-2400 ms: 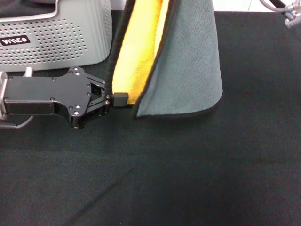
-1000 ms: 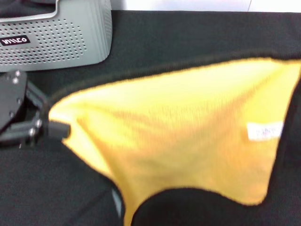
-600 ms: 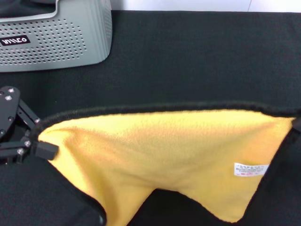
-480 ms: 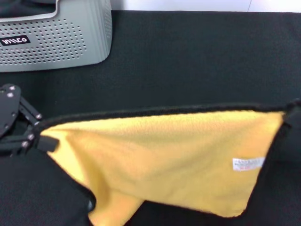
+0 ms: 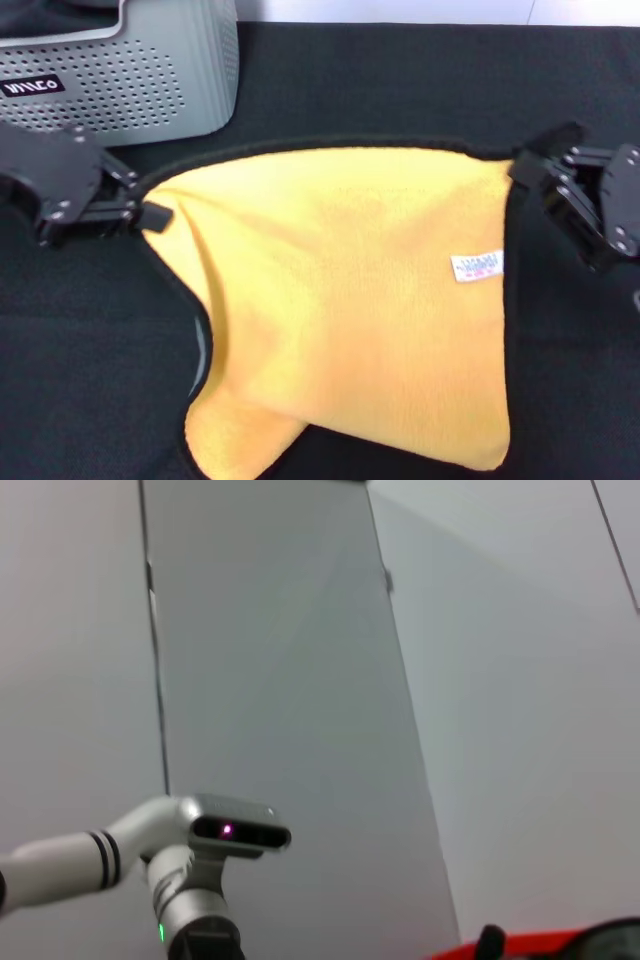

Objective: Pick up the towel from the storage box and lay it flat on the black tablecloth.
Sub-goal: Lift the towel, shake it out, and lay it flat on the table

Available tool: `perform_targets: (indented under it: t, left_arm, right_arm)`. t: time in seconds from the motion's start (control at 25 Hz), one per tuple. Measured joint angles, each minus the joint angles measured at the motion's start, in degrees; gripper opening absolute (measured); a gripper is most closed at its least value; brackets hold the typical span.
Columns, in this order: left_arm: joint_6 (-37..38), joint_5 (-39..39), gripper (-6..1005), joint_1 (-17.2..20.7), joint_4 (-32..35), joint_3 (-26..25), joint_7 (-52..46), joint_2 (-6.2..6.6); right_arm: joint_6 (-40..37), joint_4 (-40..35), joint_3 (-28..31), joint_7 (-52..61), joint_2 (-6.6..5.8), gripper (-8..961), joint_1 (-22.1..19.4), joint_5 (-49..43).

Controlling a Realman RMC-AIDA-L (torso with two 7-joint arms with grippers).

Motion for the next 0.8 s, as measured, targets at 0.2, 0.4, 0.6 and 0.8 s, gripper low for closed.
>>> perform_targets:
  t: [0.2, 0.4, 0.6, 0.8]
  left_arm:
    - [-4.5, 7.0, 18, -3.3, -0.4, -1.9, 1.1, -2.10]
    - [-10.1, 7.1, 18, -4.1, -0.4, -2.0, 1.0, -2.44]
    - [-15.0, 8.1, 18, -4.9, -0.4, -1.6, 0.9, -3.11]
    - [-16.6, 14.0, 18, -7.3, -2.5, -1.4, 2.0, -4.28]
  right_arm:
    - [3.6, 0.4, 0.8, -1.0, -0.27, 78, 1.4, 0.0]
    - [5.5, 0.4, 3.0, -2.2, -0.72, 80, 1.7, 0.0]
    - [7.1, 0.6, 4.3, -2.4, -1.30, 82, 2.8, -0.1]
    - [9.5, 2.7, 4.2, -2.2, -1.34, 84, 5.7, -0.1]
